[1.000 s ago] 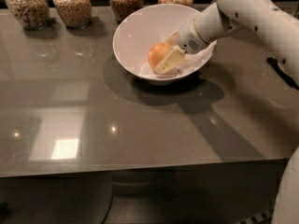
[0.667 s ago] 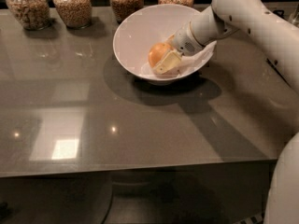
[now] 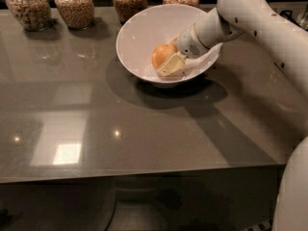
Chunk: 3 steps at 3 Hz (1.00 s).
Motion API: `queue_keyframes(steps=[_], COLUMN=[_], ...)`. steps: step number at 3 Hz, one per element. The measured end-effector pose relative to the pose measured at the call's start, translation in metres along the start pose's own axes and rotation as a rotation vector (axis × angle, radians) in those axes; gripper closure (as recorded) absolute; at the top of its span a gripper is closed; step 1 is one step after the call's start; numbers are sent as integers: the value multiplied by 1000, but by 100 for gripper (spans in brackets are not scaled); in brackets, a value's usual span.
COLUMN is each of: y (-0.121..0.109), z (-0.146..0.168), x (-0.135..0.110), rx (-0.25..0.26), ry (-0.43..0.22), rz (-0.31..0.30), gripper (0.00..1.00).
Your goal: Pick orange from white bowl
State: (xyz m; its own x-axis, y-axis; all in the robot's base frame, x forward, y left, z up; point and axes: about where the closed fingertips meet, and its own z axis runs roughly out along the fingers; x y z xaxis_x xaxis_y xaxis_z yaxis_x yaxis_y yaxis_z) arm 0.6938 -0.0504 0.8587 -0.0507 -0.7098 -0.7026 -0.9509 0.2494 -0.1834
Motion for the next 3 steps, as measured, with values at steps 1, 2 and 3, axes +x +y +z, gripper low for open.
queue_keyframes(steps=[1, 2, 3], y=[3, 8, 22], z=[-13, -41, -71], x=[-18, -37, -45], rx=[-9, 9, 6], ry=[-48, -107, -139], rz=[-21, -31, -13], gripper=[93, 100, 100])
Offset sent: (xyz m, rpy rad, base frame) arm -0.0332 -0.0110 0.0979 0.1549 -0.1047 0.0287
